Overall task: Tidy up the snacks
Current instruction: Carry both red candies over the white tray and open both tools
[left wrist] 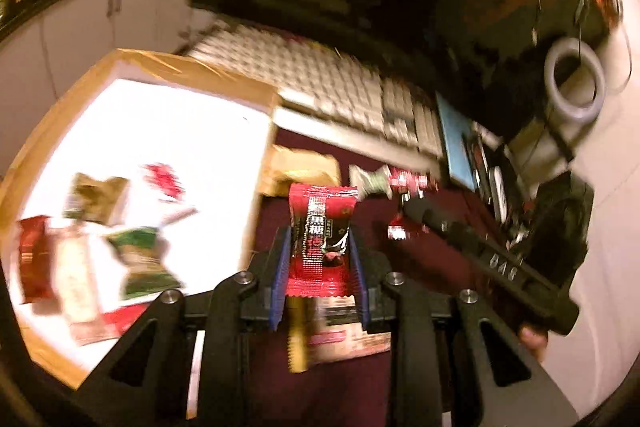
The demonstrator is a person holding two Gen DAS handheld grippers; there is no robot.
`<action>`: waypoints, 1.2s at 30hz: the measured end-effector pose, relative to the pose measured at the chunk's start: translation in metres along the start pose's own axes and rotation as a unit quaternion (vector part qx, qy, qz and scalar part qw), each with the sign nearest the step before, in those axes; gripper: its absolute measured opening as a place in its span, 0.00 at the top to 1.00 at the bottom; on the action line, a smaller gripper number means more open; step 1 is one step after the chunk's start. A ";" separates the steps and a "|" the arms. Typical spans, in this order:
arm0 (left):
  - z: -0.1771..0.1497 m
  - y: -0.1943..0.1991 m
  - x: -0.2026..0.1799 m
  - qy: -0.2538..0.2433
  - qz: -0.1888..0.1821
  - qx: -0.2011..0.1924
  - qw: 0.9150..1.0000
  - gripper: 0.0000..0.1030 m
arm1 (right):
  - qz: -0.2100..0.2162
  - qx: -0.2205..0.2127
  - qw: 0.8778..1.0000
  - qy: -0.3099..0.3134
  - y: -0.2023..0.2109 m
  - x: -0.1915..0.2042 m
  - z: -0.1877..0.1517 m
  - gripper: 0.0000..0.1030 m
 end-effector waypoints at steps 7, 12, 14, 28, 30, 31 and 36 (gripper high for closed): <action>0.018 0.049 0.069 0.066 0.036 -0.050 0.996 0.72 | 0.045 0.053 0.996 0.056 -0.030 0.072 0.001 0.81; 0.027 0.059 0.111 0.096 0.059 -0.061 0.992 0.72 | 0.034 0.080 0.992 0.093 -0.063 0.108 0.003 0.81; 0.029 0.057 0.125 0.106 0.064 -0.061 0.990 0.72 | 0.028 0.089 0.990 0.103 -0.075 0.115 0.003 0.81; 0.045 0.000 0.178 0.117 0.117 -0.002 0.986 0.72 | -0.076 0.128 0.978 0.146 -0.137 0.130 0.003 0.81; 0.045 -0.008 0.181 0.113 0.125 0.011 0.986 0.72 | -0.088 0.136 0.975 0.153 -0.143 0.130 0.001 0.81; 0.044 -0.011 0.183 0.112 0.131 0.014 0.985 0.71 | -0.090 0.140 0.974 0.154 -0.146 0.130 0.000 0.81; 0.040 -0.022 0.197 0.129 0.147 0.033 0.980 0.71 | -0.107 0.148 0.970 0.160 -0.155 0.128 -0.005 0.81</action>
Point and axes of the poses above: each gripper's, at about its wrist camera, not at the fingertips, and y roughly against the way its jaws point, x to its left, z to its top, the point moved 3 cm from there along -y, roughly the way its jaws point, and after that the axes turned 3 degrees about -y, right-handed, at the moved point
